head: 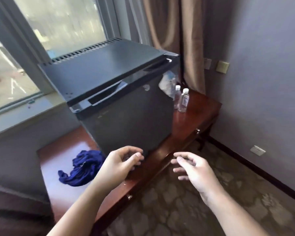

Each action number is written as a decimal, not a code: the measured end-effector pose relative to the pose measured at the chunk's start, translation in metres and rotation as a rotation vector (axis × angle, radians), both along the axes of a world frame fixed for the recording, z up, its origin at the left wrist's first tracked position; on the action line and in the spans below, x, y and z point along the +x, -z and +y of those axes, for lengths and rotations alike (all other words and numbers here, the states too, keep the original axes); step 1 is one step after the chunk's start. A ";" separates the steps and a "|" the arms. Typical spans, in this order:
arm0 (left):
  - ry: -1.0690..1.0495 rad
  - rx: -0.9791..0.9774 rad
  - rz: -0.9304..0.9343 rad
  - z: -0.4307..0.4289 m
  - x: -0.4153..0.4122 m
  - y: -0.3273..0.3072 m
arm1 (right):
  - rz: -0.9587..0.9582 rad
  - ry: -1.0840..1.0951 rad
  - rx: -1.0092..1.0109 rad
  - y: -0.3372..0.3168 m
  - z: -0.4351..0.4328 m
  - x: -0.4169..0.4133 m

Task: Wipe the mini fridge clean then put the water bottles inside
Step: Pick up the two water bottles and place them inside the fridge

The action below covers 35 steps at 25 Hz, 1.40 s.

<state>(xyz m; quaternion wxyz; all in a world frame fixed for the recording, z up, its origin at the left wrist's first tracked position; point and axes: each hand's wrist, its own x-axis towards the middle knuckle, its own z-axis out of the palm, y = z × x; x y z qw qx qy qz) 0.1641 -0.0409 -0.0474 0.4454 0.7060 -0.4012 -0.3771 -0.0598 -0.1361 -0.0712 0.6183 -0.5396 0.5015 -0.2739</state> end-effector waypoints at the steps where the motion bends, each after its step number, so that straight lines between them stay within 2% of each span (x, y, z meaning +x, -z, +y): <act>1: 0.008 0.005 0.021 -0.011 -0.016 0.001 | 0.007 0.003 -0.009 -0.004 -0.011 -0.020; 6: 0.044 0.017 0.106 -0.081 -0.060 0.012 | 0.039 0.090 -0.025 -0.002 -0.084 -0.065; 11: 0.123 -0.031 0.137 -0.185 -0.061 0.019 | 0.128 0.017 -0.001 0.020 -0.152 -0.053; 16: 0.045 -0.112 0.157 -0.312 -0.057 0.002 | 0.178 0.078 -0.082 -0.009 -0.275 -0.038; 20: 0.004 -0.140 0.129 -0.376 -0.058 -0.005 | 0.171 0.005 -0.169 -0.035 -0.359 -0.007; 25: -0.105 -0.107 0.081 -0.431 -0.068 0.019 | 0.167 -0.118 -0.180 0.002 -0.440 0.022; 28: -0.221 -0.011 -0.074 -0.475 -0.070 0.034 | 0.219 -0.213 -0.197 0.040 -0.499 0.035; 31: -0.324 0.104 -0.263 -0.530 -0.064 0.056 | 0.339 -0.364 -0.325 0.069 -0.552 0.051; 33: -0.305 0.206 -0.408 -0.564 -0.055 0.076 | 0.344 -0.475 -0.420 0.089 -0.576 0.061; 35: -0.237 0.376 -0.525 -0.597 -0.046 0.091 | 0.314 -0.557 -0.408 0.109 -0.593 0.064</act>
